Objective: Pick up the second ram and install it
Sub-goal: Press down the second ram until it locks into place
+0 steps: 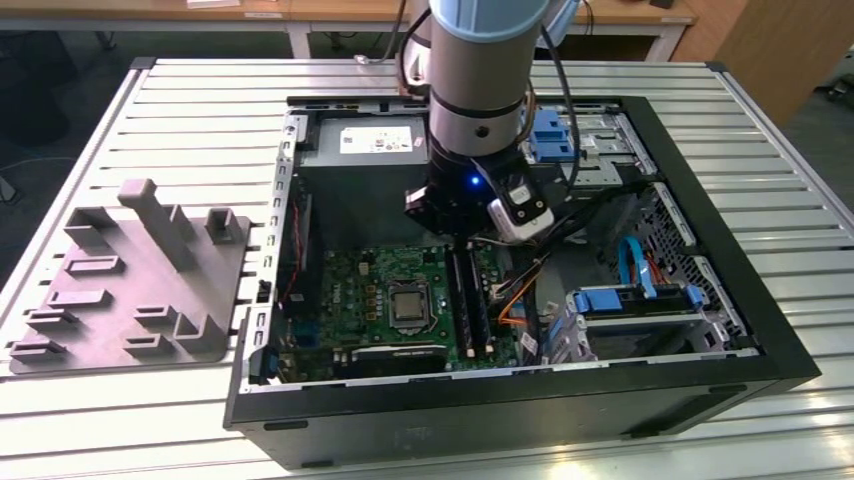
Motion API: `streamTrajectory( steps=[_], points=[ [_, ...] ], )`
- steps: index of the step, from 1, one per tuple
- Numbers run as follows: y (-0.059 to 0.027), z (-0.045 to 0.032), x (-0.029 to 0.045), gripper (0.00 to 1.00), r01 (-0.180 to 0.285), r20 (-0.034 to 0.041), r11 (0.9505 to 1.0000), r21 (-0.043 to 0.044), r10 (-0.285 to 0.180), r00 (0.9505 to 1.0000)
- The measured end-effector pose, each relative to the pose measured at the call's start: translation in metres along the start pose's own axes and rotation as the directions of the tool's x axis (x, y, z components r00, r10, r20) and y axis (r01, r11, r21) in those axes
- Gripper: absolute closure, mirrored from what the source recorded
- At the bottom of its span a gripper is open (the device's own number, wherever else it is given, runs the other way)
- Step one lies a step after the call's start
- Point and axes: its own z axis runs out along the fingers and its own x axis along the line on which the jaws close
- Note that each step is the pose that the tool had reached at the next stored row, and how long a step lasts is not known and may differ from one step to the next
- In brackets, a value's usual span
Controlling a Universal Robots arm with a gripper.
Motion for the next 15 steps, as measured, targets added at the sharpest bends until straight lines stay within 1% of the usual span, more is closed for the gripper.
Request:
streamTrajectory(
  steps=[5, 8, 11, 15],
  points=[
    [0.0, 0.0049, 0.0006, 0.9, 0.0, 0.0002, 1.0, 0.0001, 0.0, 1.0],
    [0.0, 0.0054, 0.0007, 0.9, 0.0, 0.0, 1.0, 0.0005, 0.0, 1.0],
    [-0.0001, 0.0083, 0.0008, 0.9, 0.0, 0.0, 1.0, 0.0005, 0.0, 1.0],
    [-0.0001, 0.0087, 0.0008, 0.9, 0.0, 0.0, 1.0, 0.0005, 0.0, 1.0]
  ],
)
